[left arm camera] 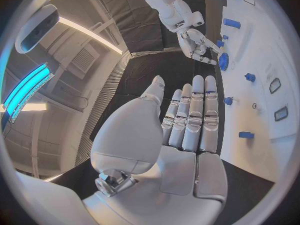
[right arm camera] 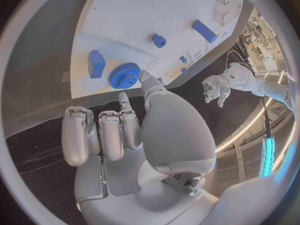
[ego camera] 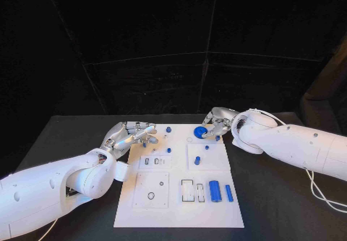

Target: Assemble the parts on the task board

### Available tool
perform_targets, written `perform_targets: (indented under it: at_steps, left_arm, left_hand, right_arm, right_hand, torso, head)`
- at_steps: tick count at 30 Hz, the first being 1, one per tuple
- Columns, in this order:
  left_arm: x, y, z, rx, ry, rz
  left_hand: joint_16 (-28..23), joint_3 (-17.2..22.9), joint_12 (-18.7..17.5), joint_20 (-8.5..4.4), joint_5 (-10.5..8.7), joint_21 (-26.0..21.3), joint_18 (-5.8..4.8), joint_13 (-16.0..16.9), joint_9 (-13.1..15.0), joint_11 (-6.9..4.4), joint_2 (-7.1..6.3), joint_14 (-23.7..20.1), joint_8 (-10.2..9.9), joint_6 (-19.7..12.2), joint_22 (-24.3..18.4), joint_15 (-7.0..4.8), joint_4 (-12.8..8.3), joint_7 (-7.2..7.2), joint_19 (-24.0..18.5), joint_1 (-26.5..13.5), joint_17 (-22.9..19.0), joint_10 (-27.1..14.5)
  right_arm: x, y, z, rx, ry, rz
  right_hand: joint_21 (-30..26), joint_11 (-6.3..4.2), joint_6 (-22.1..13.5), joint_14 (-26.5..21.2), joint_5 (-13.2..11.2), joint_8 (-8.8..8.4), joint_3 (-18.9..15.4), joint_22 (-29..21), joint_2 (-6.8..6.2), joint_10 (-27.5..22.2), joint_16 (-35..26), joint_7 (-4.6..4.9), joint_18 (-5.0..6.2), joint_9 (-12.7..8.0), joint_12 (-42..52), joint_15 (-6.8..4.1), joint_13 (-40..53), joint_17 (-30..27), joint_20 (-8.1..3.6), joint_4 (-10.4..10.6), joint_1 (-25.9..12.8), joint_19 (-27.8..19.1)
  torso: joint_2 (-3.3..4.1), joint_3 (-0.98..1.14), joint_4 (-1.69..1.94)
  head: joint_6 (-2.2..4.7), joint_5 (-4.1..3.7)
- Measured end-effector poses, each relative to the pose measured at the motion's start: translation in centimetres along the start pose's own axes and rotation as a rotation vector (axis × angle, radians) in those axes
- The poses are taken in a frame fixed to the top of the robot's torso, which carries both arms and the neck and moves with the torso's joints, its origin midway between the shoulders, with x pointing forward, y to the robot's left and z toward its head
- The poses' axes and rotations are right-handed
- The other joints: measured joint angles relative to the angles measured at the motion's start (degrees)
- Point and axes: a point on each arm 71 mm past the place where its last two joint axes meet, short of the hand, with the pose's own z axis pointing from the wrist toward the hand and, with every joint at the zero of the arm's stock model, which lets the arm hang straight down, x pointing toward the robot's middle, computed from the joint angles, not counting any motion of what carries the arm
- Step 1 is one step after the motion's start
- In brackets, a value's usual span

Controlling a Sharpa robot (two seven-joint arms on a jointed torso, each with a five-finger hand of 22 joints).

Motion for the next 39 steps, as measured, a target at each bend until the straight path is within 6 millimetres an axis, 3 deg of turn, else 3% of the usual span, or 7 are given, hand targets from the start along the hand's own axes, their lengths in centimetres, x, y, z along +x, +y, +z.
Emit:
perform_targets:
  at_steps: [11,29,32,35,39]
  left_arm:
    - [0.0,0.0,0.0,-0.002,0.001,0.000]
    - [0.0,0.1,0.1,-0.004,0.001,0.000]
    - [0.0,0.1,0.1,-0.004,0.001,0.000]
    - [0.0,0.1,0.1,-0.004,0.001,0.000]
    - [-0.1,0.1,0.1,-0.005,0.000,0.000]
  left_hand:
    - [0.0,0.0,-0.2,0.00,0.00,0.0,0.00,0.0,0.0,0.00,0.00,0.0,0.0,0.0,0.0,0.00,-0.2,0.00,0.0,0.0,0.0,0.0]
    - [-0.2,0.0,-0.3,0.00,0.00,0.0,0.00,0.0,0.0,0.00,0.00,0.0,-0.2,0.0,-0.1,0.00,-0.3,0.00,0.0,0.0,0.1,0.0]
    - [-0.2,0.0,-0.3,0.00,0.00,0.0,0.00,0.0,0.0,0.00,0.00,0.0,-0.2,0.0,-0.1,0.00,-0.3,0.00,0.0,0.0,0.1,0.0]
    - [-0.2,0.2,-0.6,0.00,0.00,0.0,0.00,0.0,0.0,0.00,0.00,0.0,-0.2,0.0,-0.2,0.00,-0.5,0.00,0.0,0.0,0.1,0.0]
    - [-0.2,0.2,-0.6,0.00,0.00,0.0,0.00,0.0,0.0,0.00,0.00,0.0,-0.2,0.0,-0.2,0.00,-0.5,0.00,0.0,0.0,0.1,0.0]
  right_arm:
    - [0.0,0.0,0.5,0.017,-0.006,-0.010]
    - [0.6,0.9,1.3,0.007,0.025,-0.072]
    - [0.6,0.8,1.4,0.010,0.030,-0.081]
    - [0.6,0.8,1.5,0.011,0.030,-0.087]
    - [0.6,0.9,1.6,0.009,0.032,-0.092]
  right_hand:
    - [0.5,0.00,0.0,0.0,0.3,0.36,0.5,0.0,1.06,0.0,0.3,0.00,0.01,0.0,0.9,0.00,0.0,0.0,-0.08,0.1,1.1,0.1]
    - [0.7,0.00,0.0,0.0,0.3,0.70,0.9,0.0,1.14,0.0,0.3,0.00,0.02,0.0,0.8,-0.01,0.0,0.0,-0.08,-0.3,1.1,0.1]
    - [0.7,0.00,0.3,0.0,-0.1,0.97,1.4,0.0,2.24,0.0,0.3,-0.31,0.02,0.0,0.8,-0.01,0.0,0.0,-0.08,-0.8,1.7,0.1]
    - [0.7,0.00,0.9,0.0,-2.8,1.17,2.7,0.0,3.82,0.0,0.4,-0.16,0.02,0.0,0.8,-0.01,0.0,0.0,-0.08,-1.4,2.2,0.1]
    - [0.7,0.00,1.9,0.0,-3.7,1.57,3.9,0.0,4.74,0.0,0.6,-0.38,0.03,0.0,0.8,-0.01,0.0,0.0,-0.08,-2.0,2.1,0.1]
  torso:
    - [0.00,-0.02,0.00]
    - [-0.02,-0.01,-0.01]
    - [-0.02,-0.01,-0.01]
    - [-0.03,0.00,-0.01]
    - [-0.03,0.02,-0.03]
  head:
    - [-0.21,0.12]
    - [-0.51,0.31]
    - [-0.63,0.32]
    - [-0.70,0.32]
    - [-0.76,0.35]
